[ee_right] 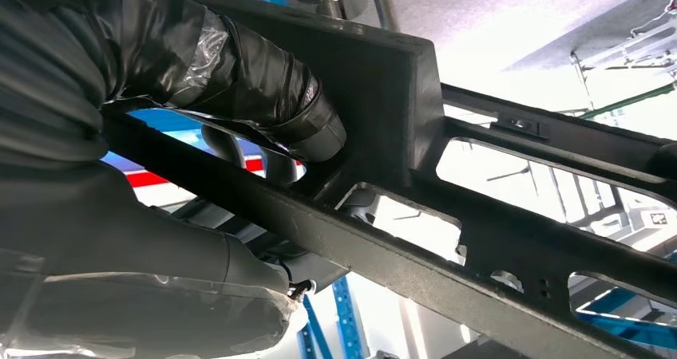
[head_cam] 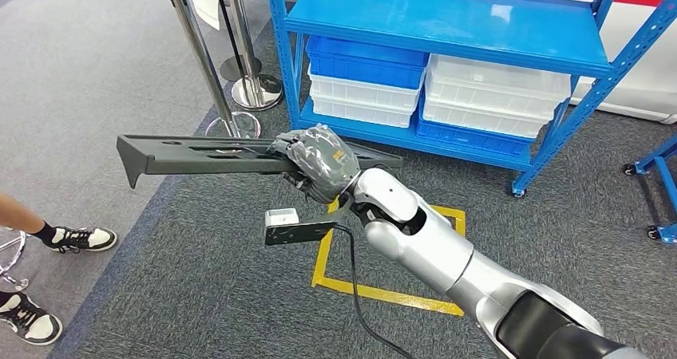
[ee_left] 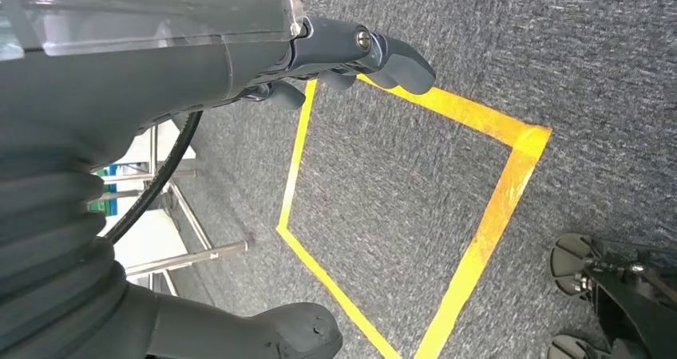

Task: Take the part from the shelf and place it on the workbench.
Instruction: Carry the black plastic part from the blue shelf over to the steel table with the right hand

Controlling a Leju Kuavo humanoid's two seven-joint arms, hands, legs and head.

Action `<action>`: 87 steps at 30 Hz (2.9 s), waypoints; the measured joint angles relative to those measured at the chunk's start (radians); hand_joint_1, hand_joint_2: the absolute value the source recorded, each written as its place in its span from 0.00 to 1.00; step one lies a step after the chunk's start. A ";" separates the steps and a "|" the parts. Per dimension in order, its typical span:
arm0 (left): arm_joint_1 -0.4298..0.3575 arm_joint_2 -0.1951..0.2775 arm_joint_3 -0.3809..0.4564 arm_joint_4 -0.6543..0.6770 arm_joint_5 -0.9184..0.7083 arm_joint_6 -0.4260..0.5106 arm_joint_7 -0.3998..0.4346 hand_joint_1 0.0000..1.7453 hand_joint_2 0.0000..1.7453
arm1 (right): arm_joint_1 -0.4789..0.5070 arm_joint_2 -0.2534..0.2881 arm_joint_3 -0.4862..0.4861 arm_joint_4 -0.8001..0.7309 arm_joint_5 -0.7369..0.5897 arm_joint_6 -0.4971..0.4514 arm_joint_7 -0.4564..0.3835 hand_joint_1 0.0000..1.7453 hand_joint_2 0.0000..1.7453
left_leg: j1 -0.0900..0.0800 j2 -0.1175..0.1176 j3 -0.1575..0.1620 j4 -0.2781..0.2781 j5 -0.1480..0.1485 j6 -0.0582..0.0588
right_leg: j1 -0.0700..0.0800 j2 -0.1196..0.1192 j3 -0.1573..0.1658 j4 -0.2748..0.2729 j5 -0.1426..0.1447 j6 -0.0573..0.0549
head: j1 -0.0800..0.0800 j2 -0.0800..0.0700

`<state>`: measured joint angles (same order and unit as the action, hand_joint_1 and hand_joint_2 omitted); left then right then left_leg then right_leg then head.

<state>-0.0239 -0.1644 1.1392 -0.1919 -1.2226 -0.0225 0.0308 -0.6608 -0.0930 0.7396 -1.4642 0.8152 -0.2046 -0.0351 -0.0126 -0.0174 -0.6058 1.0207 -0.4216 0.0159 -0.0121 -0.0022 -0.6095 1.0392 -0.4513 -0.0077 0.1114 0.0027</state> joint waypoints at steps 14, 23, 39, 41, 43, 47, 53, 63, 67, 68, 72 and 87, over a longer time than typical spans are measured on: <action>0.000 0.000 0.003 0.000 -0.007 0.013 -0.009 0.00 1.00 | -0.007 0.029 0.005 0.043 -0.009 -0.015 0.005 1.00 1.00 | -0.003 0.000 -0.001 0.001 0.000 0.001 | -0.001 0.000 0.000 -0.003 0.002 0.003 | 0.000 0.000; 0.000 0.000 0.003 0.000 -0.007 0.012 -0.010 0.00 1.00 | -0.007 0.035 0.005 0.053 -0.010 -0.019 0.005 1.00 1.00 | -0.003 0.000 -0.001 0.001 0.000 0.001 | -0.001 0.000 0.000 -0.003 0.002 0.003 | 0.000 0.000; 0.001 -0.002 0.011 0.000 -0.020 0.014 -0.009 0.00 1.00 | 0.016 0.005 -0.014 0.019 -0.023 -0.037 -0.006 1.00 1.00 | -0.003 0.000 -0.001 0.002 0.000 0.001 | -0.001 0.000 0.000 -0.004 0.002 0.004 | 0.000 0.000; 0.002 -0.003 0.011 0.000 -0.023 0.015 -0.012 0.00 1.00 | 0.040 -0.025 -0.026 -0.013 -0.029 -0.041 -0.015 1.00 1.00 | -0.003 -0.001 -0.002 0.002 -0.001 0.001 | -0.001 0.000 0.000 -0.004 0.002 0.004 | 0.000 0.000; 0.002 -0.005 0.011 0.000 -0.026 0.016 -0.013 0.00 1.00 | 0.064 -0.056 -0.038 -0.041 -0.033 -0.044 -0.022 1.00 1.00 | -0.003 -0.001 -0.002 0.002 -0.001 0.002 | -0.001 0.000 0.000 -0.004 0.002 0.004 | 0.000 0.000; 0.002 -0.005 0.012 0.000 -0.030 0.019 -0.018 0.00 1.00 | 0.117 -0.126 -0.065 -0.106 -0.056 -0.052 -0.039 1.00 1.00 | -0.005 -0.001 -0.003 0.005 -0.003 0.005 | -0.004 -0.001 0.001 -0.006 0.003 0.007 | 0.000 0.000; 0.001 -0.005 0.019 0.000 -0.031 0.016 -0.017 0.00 1.00 | 0.148 -0.193 -0.102 -0.168 -0.077 -0.026 -0.053 1.00 1.00 | -0.008 0.000 -0.006 0.010 -0.007 0.012 | -0.008 0.001 0.001 -0.007 0.005 0.014 | 0.000 0.000; 0.000 -0.006 0.022 0.000 -0.028 0.015 -0.015 0.00 1.00 | 0.159 -0.212 -0.105 -0.198 -0.071 -0.017 -0.052 1.00 1.00 | 0.001 0.002 0.009 -0.025 0.015 0.041 | -0.008 0.002 -0.117 0.256 -0.133 0.034 | 0.000 0.000; 0.000 -0.007 0.022 0.000 -0.029 0.014 -0.014 0.00 1.00 | 0.161 -0.215 -0.105 -0.199 -0.070 -0.016 -0.051 1.00 1.00 | 0.002 -0.021 0.005 -0.008 0.008 0.026 | -0.016 0.026 -0.019 0.079 -0.035 0.036 | 0.000 0.000; -0.002 -0.007 0.023 0.000 -0.029 0.014 -0.014 0.00 1.00 | 0.160 -0.216 -0.106 -0.199 -0.070 -0.016 -0.050 1.00 1.00 | 0.001 -0.026 0.002 -0.002 0.005 0.020 | -0.017 0.035 0.007 0.030 -0.020 0.033 | 0.000 0.000; -0.002 -0.006 0.024 0.000 -0.031 0.016 -0.017 0.00 1.00 | 0.156 -0.221 -0.114 -0.201 -0.067 -0.014 -0.046 1.00 1.00 | 0.002 -0.045 -0.010 0.006 0.007 -0.003 | -0.013 0.022 0.019 -0.004 -0.011 0.009 | 0.000 0.000; -0.003 -0.006 0.027 0.000 -0.037 0.018 -0.019 0.00 1.00 | 0.154 -0.229 -0.134 -0.214 -0.063 -0.005 -0.040 1.00 1.00 | 0.004 0.069 0.003 -0.001 -0.006 0.002 | -0.002 -0.118 0.045 -0.014 -0.027 0.017 | 0.000 0.000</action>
<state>-0.0265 -0.1699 1.1662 -0.1922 -1.2596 -0.0049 0.0118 -0.5065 -0.3216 0.6055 -1.6787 0.7521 -0.2091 -0.0747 -0.0089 0.0516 -0.6028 1.0193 -0.4280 0.0178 -0.0145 -0.1202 -0.5647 1.0256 -0.4786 0.0096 0.1112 0.0028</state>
